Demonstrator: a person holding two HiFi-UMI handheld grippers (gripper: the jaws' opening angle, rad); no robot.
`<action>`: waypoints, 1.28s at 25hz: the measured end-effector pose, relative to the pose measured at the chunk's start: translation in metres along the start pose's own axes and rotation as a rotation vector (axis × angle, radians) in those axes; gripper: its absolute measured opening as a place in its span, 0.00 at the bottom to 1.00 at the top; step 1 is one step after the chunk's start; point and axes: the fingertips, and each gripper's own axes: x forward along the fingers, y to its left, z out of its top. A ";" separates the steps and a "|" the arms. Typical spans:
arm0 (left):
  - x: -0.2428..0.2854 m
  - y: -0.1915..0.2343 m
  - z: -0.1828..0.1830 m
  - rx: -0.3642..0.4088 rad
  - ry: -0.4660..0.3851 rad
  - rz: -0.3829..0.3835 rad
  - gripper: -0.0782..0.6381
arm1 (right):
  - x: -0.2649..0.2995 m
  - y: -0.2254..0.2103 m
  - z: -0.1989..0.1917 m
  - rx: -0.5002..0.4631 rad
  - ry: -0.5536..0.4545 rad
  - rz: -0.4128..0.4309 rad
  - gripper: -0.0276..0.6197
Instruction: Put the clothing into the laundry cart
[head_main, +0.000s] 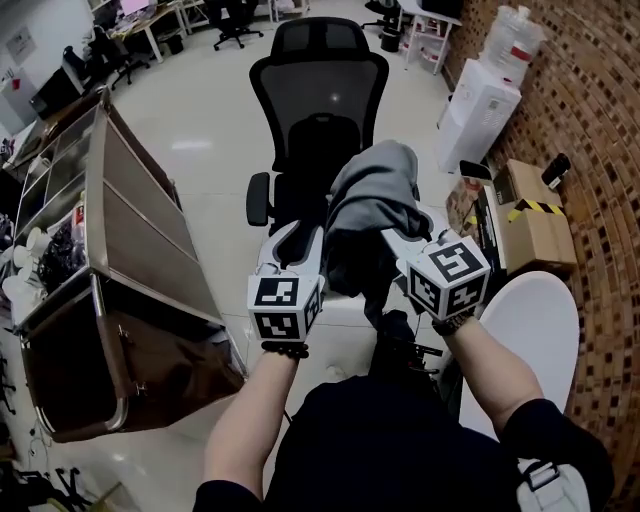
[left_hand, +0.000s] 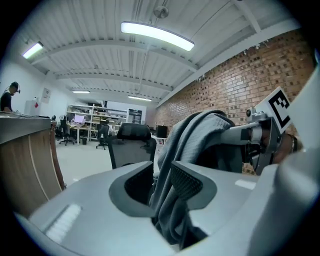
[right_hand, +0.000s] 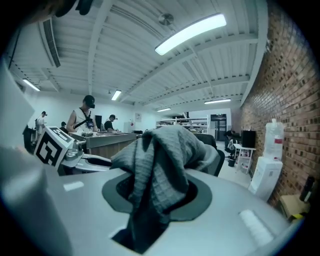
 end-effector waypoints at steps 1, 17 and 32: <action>-0.005 0.006 0.002 0.000 -0.005 0.018 0.27 | 0.006 0.006 0.003 -0.006 -0.003 0.022 0.24; -0.062 0.093 0.041 -0.004 -0.064 0.399 0.27 | 0.087 0.083 0.066 -0.054 -0.070 0.478 0.24; -0.166 0.108 0.083 0.014 -0.087 0.829 0.27 | 0.089 0.174 0.132 -0.072 -0.153 0.937 0.24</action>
